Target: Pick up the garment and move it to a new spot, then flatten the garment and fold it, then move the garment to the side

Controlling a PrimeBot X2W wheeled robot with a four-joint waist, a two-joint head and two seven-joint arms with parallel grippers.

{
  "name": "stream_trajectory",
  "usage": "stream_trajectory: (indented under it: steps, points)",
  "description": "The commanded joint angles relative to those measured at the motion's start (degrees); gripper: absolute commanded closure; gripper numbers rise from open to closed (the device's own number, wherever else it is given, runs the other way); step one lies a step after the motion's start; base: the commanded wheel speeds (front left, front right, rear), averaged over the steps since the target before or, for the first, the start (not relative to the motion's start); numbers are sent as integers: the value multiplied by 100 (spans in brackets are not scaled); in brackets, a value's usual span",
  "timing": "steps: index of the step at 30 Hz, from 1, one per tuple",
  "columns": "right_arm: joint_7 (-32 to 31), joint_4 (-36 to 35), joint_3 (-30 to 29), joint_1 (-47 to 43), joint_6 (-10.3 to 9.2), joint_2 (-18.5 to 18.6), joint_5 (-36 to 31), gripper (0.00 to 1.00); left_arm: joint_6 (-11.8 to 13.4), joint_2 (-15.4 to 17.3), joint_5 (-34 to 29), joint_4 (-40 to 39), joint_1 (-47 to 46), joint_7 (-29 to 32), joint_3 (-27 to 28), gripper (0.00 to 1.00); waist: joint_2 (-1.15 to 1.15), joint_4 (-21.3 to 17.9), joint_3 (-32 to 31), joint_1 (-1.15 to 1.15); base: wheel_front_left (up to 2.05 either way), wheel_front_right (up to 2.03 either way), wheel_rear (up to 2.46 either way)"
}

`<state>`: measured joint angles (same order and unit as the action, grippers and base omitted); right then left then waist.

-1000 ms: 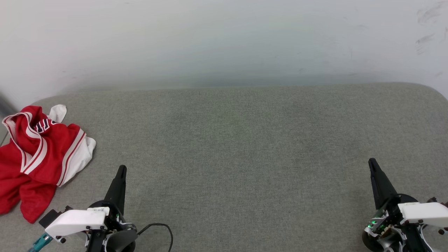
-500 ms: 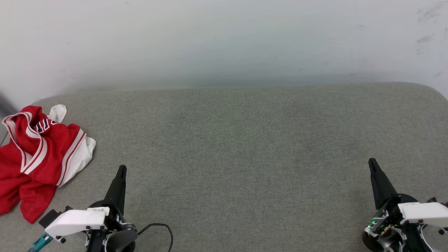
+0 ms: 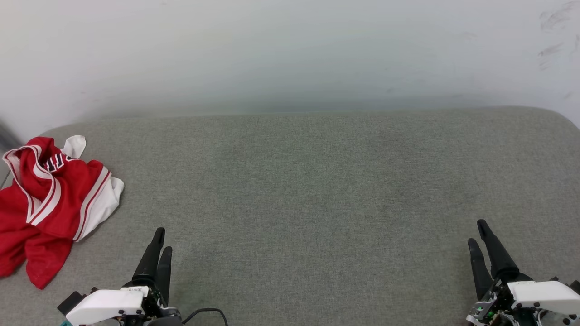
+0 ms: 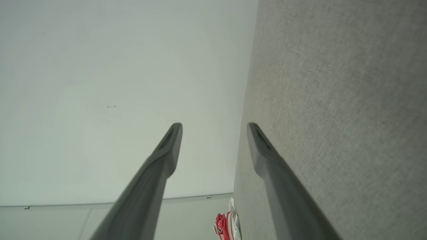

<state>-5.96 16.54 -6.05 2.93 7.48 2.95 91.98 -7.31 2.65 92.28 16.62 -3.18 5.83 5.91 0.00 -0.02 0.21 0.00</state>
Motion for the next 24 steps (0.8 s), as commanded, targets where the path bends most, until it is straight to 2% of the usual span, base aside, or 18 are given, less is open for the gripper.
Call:
stream_trajectory:
  steps: [1, 13, 24]
  points:
    - [91, -157, 58, 79, 1, 1, -102, 0, -2, 9, -82, -165, -70, -83, -22, 0, 0, -2, 2, 0, 0, 0, 0]
    - [420, -253, 80, 44, 1, -1, -880, 0, -5, 12, -543, -299, 27, -411, 123, 0, 0, -2, 10, 0, 0, 0, 0]
    - [685, -778, -43, 84, 1, -1, -2500, 0, 30, 15, -1557, -493, -8, -675, 664, 0, 0, 8, 19, 0, 0, 0, 0]
